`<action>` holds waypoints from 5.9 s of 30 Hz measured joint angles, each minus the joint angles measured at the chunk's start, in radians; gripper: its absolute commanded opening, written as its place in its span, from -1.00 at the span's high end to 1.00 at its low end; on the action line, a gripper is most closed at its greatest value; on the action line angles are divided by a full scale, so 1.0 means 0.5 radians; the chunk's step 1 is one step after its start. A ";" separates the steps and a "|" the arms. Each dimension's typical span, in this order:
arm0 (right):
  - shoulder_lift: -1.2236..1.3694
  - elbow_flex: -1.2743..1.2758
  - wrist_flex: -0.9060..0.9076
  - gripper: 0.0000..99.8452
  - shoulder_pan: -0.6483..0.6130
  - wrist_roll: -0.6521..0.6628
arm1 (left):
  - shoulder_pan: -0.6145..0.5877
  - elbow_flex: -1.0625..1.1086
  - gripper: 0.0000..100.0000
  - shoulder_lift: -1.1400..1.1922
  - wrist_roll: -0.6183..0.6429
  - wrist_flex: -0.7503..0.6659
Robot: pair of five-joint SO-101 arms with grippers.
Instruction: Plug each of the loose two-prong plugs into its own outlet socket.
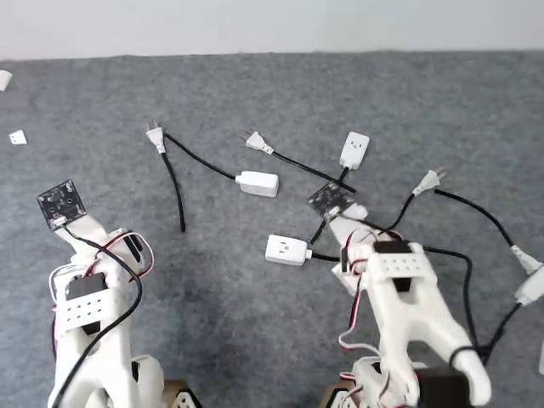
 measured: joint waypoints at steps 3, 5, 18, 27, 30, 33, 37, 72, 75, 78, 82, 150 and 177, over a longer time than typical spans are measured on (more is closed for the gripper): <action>0.058 -0.064 0.015 0.85 0.025 -0.052 | 0.000 0.000 0.79 0.000 0.000 0.000; 0.061 -0.074 0.015 0.85 0.021 -0.058 | 0.000 0.000 0.79 0.000 0.000 0.000; 0.184 -0.080 -0.110 0.78 0.018 0.310 | 0.000 0.000 0.79 0.000 0.000 0.000; 0.362 -0.310 0.000 0.99 0.086 0.365 | 0.000 0.000 0.79 0.000 0.000 0.000; 0.362 -0.313 0.015 0.98 0.123 0.365 | 0.000 0.000 0.79 0.000 -0.043 0.000; 0.288 -0.331 0.160 0.98 0.129 0.365 | 0.000 0.000 0.79 0.000 -0.068 0.000; 0.018 -0.439 0.512 0.98 0.110 0.362 | 0.000 0.000 0.79 0.000 -0.071 0.000; -0.568 -0.021 0.816 0.73 0.617 0.994 | 0.000 0.000 0.79 0.000 -0.083 -0.052; -0.568 0.012 0.746 0.70 0.611 1.000 | 0.000 0.000 0.79 0.000 -0.083 -0.055; -0.568 0.071 0.663 0.70 0.629 1.000 | 0.000 0.000 0.79 0.000 -0.083 -0.061; -0.568 0.163 0.559 0.70 0.626 1.000 | 0.037 0.000 0.79 0.006 -0.083 -0.061; -0.773 -0.503 1.270 0.98 0.463 0.939 | 0.037 -0.123 0.80 0.396 -0.083 -0.276; -0.157 -2.068 2.004 0.98 -0.690 0.157 | -0.006 -0.123 0.80 0.396 -0.083 -0.276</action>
